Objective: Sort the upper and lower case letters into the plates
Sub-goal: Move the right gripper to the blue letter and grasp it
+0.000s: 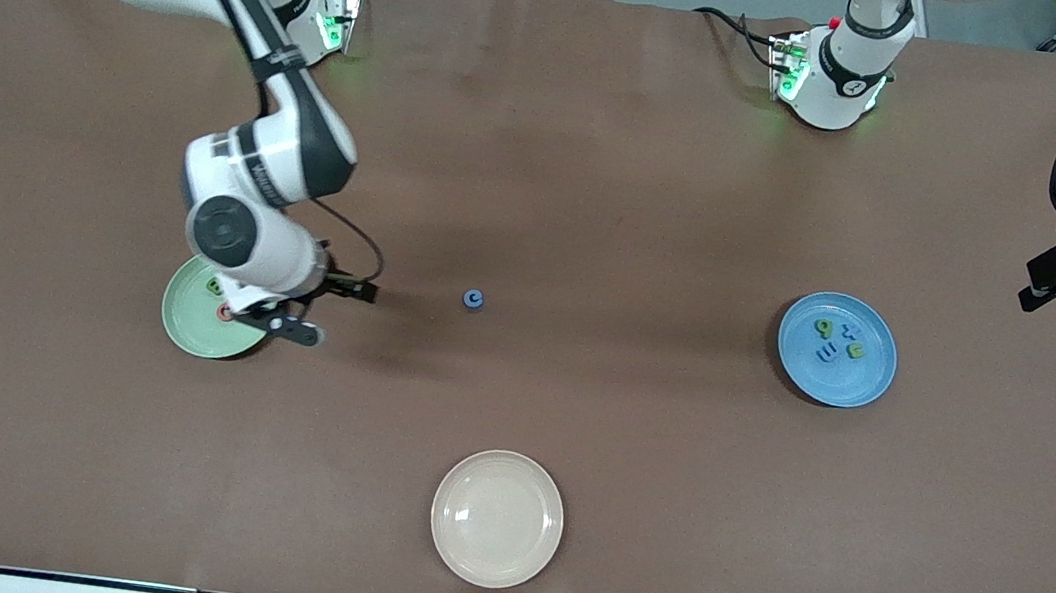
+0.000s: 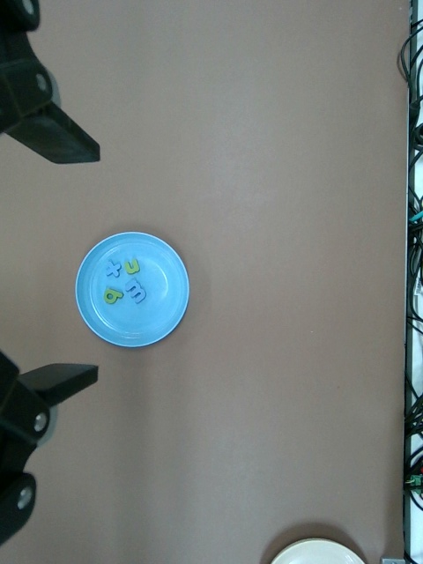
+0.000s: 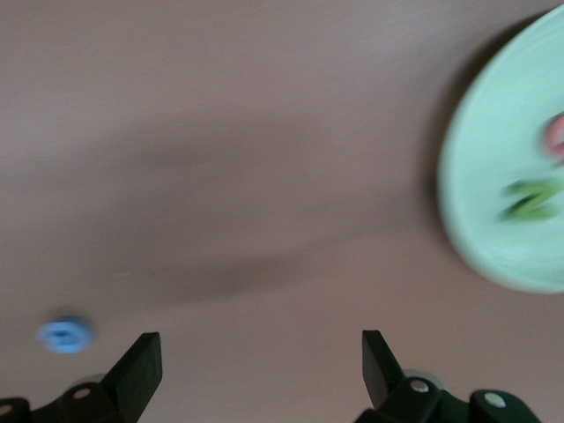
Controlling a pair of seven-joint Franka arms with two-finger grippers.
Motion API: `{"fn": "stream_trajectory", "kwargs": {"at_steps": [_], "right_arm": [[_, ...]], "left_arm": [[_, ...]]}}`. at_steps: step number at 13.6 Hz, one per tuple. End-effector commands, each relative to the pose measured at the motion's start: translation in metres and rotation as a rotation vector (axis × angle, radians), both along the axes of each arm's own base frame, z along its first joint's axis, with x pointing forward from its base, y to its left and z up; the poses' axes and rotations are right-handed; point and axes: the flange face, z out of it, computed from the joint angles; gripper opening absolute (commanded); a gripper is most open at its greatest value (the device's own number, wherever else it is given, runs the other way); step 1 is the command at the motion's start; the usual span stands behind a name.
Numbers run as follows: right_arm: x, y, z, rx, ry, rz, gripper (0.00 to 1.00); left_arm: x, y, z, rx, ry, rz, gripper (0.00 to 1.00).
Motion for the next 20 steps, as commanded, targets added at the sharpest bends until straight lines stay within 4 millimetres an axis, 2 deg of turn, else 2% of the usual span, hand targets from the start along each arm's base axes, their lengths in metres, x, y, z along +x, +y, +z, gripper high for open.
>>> {"fn": "stream_trajectory", "kwargs": {"at_steps": [1,4,8,10,14,18,20], "right_arm": [[-0.017,0.052,-0.007,0.025,-0.047,-0.078,1.00],[-0.030,0.088,-0.033,0.045,-0.077,-0.101,1.00],[-0.048,0.116,-0.068,0.022,-0.102,-0.097,1.00],[-0.055,0.126,-0.086,-0.010,-0.123,-0.121,1.00],[-0.068,0.143,-0.100,-0.023,-0.151,-0.186,1.00],[-0.069,0.144,-0.117,-0.030,-0.186,-0.184,1.00],[-0.071,0.145,-0.124,-0.039,-0.188,-0.168,0.93]], "left_arm": [[-0.004,0.000,0.009,-0.009,-0.001,-0.005,1.00],[-0.004,-0.002,0.009,-0.008,-0.002,-0.014,1.00],[-0.004,-0.001,0.010,-0.006,-0.006,-0.014,1.00],[-0.004,-0.002,0.010,-0.007,-0.004,-0.017,1.00],[-0.004,-0.002,0.011,-0.009,-0.006,-0.018,1.00],[-0.004,-0.001,0.011,-0.007,-0.006,-0.018,1.00],[-0.004,-0.002,0.010,-0.008,-0.004,-0.020,1.00]]}}
